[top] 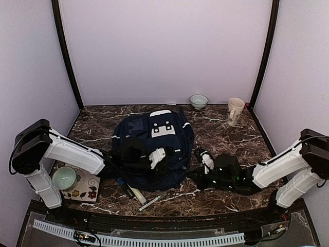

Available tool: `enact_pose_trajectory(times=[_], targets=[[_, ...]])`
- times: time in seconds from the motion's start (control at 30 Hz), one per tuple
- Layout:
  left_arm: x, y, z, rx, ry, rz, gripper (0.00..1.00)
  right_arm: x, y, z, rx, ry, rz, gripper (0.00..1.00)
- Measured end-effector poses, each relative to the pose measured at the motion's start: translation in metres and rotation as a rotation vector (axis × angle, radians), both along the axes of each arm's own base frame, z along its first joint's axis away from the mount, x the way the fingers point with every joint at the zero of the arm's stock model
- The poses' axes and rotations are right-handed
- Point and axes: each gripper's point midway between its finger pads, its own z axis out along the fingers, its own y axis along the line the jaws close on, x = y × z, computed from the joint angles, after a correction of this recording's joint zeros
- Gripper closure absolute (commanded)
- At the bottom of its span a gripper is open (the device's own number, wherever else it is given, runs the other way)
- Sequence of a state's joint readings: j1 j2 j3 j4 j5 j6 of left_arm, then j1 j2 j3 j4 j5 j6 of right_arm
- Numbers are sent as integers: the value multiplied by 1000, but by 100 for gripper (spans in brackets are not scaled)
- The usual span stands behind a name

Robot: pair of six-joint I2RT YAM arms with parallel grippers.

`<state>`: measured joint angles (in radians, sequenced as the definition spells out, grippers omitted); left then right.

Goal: Pack the student bag
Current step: Hold the student bag at the center of the board, then zip the student bag into the largest pocket of the bag.

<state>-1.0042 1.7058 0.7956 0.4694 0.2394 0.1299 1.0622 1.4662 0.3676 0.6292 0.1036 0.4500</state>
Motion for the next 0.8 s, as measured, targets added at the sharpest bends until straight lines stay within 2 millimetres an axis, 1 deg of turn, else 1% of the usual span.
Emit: enact_pose_trajectory(times=[0.1,0.23,0.47,0.8], targets=[[-3,8,2,-6,-7,12,100,10,-7,-1,6,13,-41,100],[-4,12,5,-20,-12,20,100,15,-10,-1,16,30,-45,100],[-7,16,6,-32,-15,21,100,27,-5,-4,15,70,-31,100],[-1,23,9,-37,-25,52,100,48,3,-1,30,111,5,100]])
